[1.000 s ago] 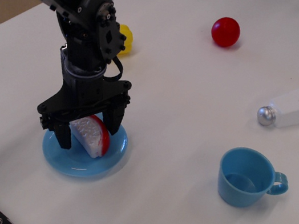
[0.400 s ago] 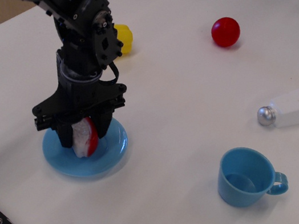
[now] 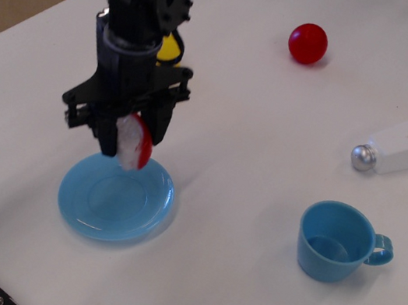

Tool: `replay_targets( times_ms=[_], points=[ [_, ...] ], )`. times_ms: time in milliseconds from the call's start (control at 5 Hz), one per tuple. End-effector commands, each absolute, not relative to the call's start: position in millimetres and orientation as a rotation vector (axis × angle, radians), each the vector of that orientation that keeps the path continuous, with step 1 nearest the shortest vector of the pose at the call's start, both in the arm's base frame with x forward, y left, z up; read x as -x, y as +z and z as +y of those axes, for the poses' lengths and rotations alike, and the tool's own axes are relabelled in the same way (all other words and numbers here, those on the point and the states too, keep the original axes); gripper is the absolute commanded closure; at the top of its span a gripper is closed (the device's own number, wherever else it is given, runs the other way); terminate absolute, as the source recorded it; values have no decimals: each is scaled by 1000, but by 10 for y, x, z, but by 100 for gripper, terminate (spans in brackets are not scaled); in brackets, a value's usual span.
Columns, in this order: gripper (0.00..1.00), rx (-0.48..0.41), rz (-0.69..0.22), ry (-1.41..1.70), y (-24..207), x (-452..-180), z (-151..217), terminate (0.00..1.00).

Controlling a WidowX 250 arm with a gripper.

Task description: Take sushi off plate

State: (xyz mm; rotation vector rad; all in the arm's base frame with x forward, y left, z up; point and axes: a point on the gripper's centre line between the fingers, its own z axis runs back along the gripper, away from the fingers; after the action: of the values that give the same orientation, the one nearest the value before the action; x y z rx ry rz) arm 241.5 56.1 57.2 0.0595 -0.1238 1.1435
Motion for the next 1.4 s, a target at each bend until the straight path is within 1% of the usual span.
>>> replay_targets(
  times_ms=[0, 200, 400, 600, 800, 1000, 1200],
  points=[
    [100, 21, -172, 1035, 656, -3255, 415, 0],
    [100, 26, -216, 976, 534, -3595, 313, 0],
    [100, 101, -256, 910, 471, -3832, 173, 0],
    [100, 153, -282, 839, 409, -4059, 21, 0],
    [100, 155, -252, 793, 287, -4286, -89, 0],
    [0, 143, -216, 766, 228, -4362, -135, 0],
    [0, 91, -233, 763, 352, -4285, -134, 0]
  ],
)
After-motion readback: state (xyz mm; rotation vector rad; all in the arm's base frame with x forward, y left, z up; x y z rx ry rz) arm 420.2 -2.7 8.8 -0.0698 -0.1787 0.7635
